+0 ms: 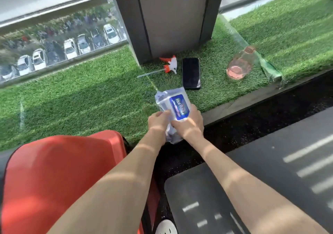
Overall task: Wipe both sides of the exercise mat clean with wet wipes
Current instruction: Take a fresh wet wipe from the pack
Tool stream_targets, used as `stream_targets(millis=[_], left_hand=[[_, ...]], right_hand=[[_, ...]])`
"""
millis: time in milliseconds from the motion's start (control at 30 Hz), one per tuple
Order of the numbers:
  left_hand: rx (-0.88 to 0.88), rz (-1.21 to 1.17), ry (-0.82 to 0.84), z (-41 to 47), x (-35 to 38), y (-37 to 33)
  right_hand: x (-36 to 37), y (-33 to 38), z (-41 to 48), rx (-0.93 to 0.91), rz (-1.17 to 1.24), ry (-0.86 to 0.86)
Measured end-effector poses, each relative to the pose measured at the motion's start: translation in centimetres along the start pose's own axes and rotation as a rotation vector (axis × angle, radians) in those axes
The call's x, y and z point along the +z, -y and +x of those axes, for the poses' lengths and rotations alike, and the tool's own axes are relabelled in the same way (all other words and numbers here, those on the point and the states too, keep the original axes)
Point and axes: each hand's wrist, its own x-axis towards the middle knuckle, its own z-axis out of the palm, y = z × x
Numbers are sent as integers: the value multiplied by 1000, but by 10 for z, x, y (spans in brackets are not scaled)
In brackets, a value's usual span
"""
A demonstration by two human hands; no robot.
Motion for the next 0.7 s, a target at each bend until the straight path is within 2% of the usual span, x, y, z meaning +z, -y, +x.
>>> stream_targets(millis=[133,267,300,400,533,633,700], left_hand=[[122,15,57,-73,13,29],[94,-68,464,-185,24,44],[111,-72,494,-213,25,47],[157,-127,476,-304,33,52],[284,-213,417,-417,52,42],[398,-284,373,-495,67,32],[452,-275,392,-547,74,30]], right_hand=[[-85,-26,-81,-9,249,11],[-200,-16,-176,-77,361,121],[-225,-12,-196,-93,357,161],[-299,1,-252,-168,214,200],[-368,11,-299,-378,-84,9],[-426,22,-337,-499,-120,-98],[-470,27,-366,-561,-132,-102]])
